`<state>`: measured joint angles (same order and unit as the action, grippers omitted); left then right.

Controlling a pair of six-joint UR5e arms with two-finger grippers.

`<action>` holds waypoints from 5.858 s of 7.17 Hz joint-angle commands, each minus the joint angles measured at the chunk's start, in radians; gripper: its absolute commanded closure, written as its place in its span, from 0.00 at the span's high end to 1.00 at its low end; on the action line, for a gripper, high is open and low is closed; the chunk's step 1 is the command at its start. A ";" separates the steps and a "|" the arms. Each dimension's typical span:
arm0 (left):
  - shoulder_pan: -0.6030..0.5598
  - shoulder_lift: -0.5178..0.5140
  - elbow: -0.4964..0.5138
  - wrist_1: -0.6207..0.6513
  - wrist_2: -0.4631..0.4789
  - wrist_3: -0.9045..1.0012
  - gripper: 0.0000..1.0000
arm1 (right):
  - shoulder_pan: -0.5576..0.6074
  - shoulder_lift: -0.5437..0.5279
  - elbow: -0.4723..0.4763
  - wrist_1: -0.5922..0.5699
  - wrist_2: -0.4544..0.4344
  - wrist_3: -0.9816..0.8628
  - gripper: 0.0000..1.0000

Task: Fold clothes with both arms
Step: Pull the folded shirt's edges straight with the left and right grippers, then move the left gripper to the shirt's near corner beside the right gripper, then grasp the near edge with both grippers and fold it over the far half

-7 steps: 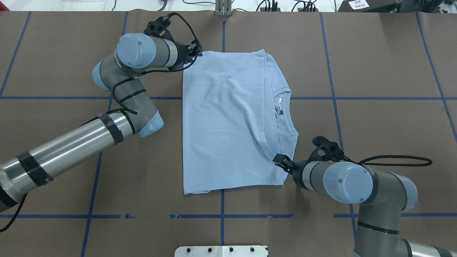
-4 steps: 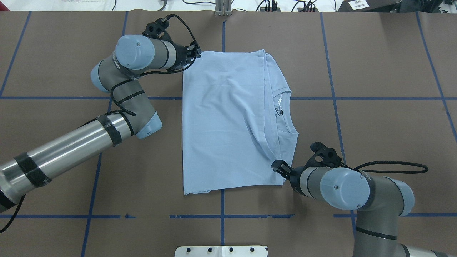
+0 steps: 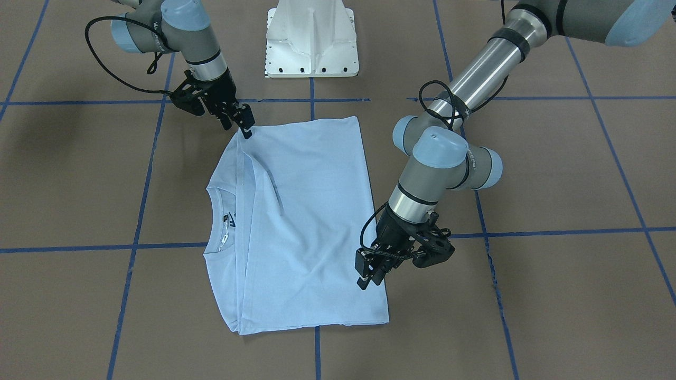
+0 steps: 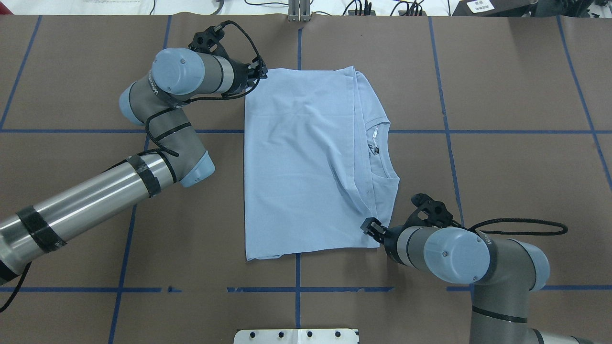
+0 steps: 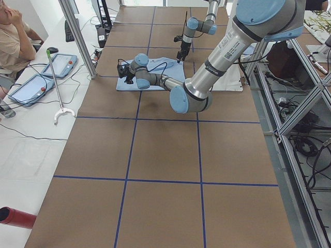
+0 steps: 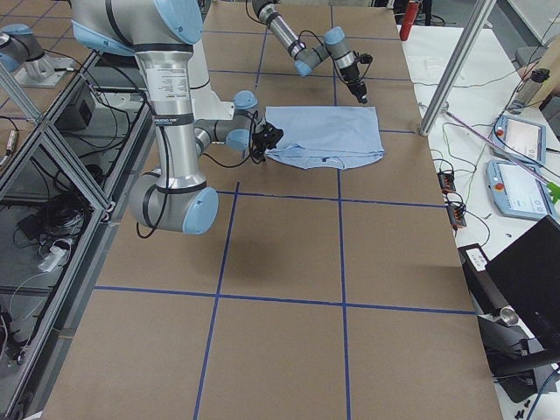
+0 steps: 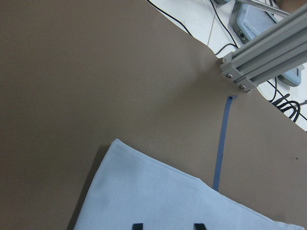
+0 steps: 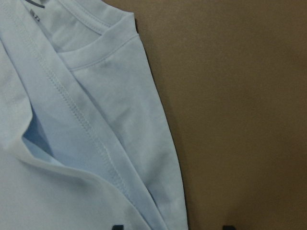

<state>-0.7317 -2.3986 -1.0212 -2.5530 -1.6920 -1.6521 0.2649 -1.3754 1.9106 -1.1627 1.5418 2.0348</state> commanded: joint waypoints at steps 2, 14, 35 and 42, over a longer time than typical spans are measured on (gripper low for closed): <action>0.000 0.002 -0.002 0.002 0.000 0.000 0.46 | -0.001 0.001 0.002 -0.002 0.000 0.007 0.24; 0.398 0.451 -0.803 0.402 0.135 -0.325 0.50 | 0.013 -0.004 0.105 -0.064 0.003 0.012 0.00; 0.514 0.627 -1.218 0.571 0.028 -0.466 0.00 | -0.085 -0.132 0.417 -0.074 0.004 0.093 0.00; 0.172 0.362 -0.927 0.652 -0.052 -0.198 0.00 | 0.273 0.220 0.107 -0.218 0.147 0.006 0.00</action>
<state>-0.5120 -2.0089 -2.0100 -1.8980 -1.7411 -1.8835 0.4674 -1.2149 2.1042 -1.3620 1.6503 2.0788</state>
